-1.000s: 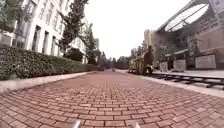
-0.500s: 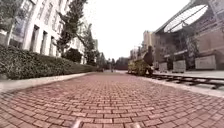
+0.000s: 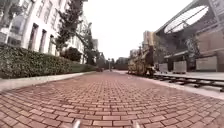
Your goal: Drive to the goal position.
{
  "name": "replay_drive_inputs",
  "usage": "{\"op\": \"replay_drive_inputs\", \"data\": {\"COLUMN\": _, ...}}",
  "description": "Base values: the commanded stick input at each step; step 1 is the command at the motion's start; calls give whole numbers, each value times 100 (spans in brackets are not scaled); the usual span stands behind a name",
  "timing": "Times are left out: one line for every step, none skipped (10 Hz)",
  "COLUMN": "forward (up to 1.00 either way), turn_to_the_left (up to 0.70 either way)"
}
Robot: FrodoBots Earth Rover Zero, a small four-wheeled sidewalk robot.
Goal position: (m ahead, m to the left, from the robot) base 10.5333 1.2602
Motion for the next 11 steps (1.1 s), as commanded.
{"op": "replay_drive_inputs", "data": {"forward": 70, "turn_to_the_left": 0}}
{"op": "replay_drive_inputs", "data": {"forward": 55, "turn_to_the_left": 0}}
{"op": "replay_drive_inputs", "data": {"forward": 45, "turn_to_the_left": 0}}
{"op": "replay_drive_inputs", "data": {"forward": 45, "turn_to_the_left": 0}}
{"op": "replay_drive_inputs", "data": {"forward": 45, "turn_to_the_left": 0}}
{"op": "replay_drive_inputs", "data": {"forward": 58, "turn_to_the_left": 0}}
{"op": "replay_drive_inputs", "data": {"forward": 70, "turn_to_the_left": 0}}
{"op": "replay_drive_inputs", "data": {"forward": 70, "turn_to_the_left": 0}}
{"op": "replay_drive_inputs", "data": {"forward": 70, "turn_to_the_left": 0}}
{"op": "replay_drive_inputs", "data": {"forward": 70, "turn_to_the_left": 0}}
{"op": "replay_drive_inputs", "data": {"forward": 70, "turn_to_the_left": 0}}
